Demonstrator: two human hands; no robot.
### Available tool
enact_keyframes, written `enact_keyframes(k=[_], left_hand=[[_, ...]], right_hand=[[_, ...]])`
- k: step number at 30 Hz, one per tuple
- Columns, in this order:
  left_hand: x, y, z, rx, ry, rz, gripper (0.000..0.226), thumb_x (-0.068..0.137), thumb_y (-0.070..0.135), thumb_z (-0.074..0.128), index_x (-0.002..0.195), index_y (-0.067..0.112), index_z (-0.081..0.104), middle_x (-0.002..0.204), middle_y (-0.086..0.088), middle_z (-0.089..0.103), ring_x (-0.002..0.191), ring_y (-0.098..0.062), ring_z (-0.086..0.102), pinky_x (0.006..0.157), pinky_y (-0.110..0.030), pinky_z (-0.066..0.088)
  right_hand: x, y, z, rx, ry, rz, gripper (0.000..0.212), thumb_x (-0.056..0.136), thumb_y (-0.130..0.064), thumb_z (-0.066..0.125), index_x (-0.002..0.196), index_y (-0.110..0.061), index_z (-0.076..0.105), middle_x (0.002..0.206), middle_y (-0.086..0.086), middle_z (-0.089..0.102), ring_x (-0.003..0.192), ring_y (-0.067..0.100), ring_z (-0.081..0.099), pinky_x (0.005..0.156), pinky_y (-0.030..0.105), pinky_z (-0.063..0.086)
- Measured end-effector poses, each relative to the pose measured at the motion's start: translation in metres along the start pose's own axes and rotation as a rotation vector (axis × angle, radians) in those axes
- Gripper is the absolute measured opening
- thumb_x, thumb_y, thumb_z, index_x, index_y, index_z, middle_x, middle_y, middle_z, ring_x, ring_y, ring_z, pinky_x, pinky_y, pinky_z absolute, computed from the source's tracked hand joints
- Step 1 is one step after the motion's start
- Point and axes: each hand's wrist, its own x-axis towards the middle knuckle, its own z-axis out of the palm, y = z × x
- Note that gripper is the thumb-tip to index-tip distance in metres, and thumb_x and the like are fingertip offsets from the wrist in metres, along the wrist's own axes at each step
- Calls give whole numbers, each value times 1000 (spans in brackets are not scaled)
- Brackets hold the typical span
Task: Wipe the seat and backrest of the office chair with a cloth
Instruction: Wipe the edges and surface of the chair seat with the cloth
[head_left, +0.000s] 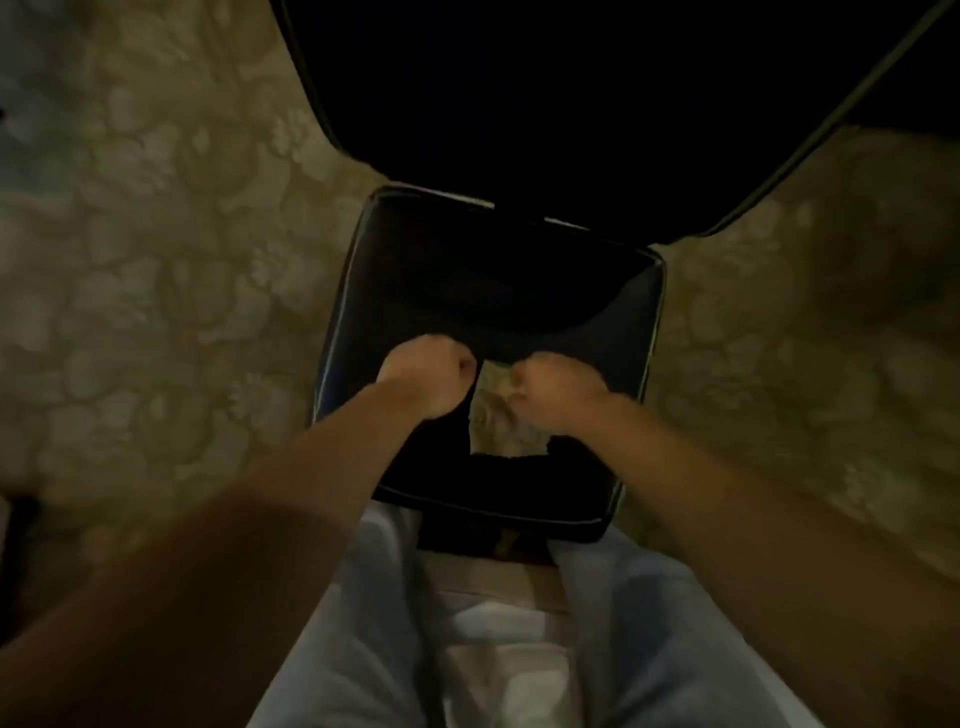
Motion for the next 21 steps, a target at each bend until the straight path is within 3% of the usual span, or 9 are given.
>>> enact_keyframes(k=[3, 6, 9, 12, 18, 21], left_hand=[[14, -29, 45, 44, -11, -19, 42, 107, 24, 40, 148, 26, 50, 155, -3, 45, 140, -26, 41, 112, -42, 38], [27, -48, 85, 119, 97, 2, 59, 104, 16, 42, 161, 20, 26, 169, -8, 18, 156, -28, 13, 126, -45, 18], [42, -64, 113, 164, 195, 35, 66, 104, 17, 40, 163, 21, 11, 171, -7, 4, 158, -28, -1, 128, -45, 6], [48, -74, 138, 206, 290, 87, 64, 106, 23, 37, 163, 21, 8, 171, -8, -1, 158, -28, -6, 128, -45, -1], [56, -81, 164, 195, 462, 121, 60, 107, 35, 31, 163, 23, 13, 171, -7, 3, 158, -28, -4, 126, -44, -6], [60, -80, 173, 203, 537, 113, 59, 107, 36, 32, 163, 23, 15, 171, -7, 6, 158, -28, -2, 125, -45, -6]], right_hand=[[33, 3, 55, -83, 78, 36, 45, 98, -35, 50, 136, -12, 47, 130, 13, 44, 118, 29, 44, 97, 40, 40], [54, 3, 118, -151, 296, 14, 60, 95, -36, 55, 146, -12, 36, 144, 19, 37, 130, 35, 38, 110, 44, 32], [75, 9, 158, -185, 424, 66, 76, 91, -42, 57, 153, -12, 25, 155, 21, 25, 144, 40, 23, 117, 53, 20], [89, 22, 178, -261, 543, 27, 72, 96, -41, 49, 156, -14, 19, 161, 20, 16, 149, 37, 12, 119, 55, 12], [102, 44, 185, -306, 712, -10, 60, 99, -35, 31, 155, -15, 22, 161, 19, 16, 149, 35, 13, 119, 56, 9], [112, 40, 186, -260, 794, -3, 60, 95, -31, 20, 149, -11, 37, 155, 20, 33, 144, 36, 30, 117, 56, 20]])
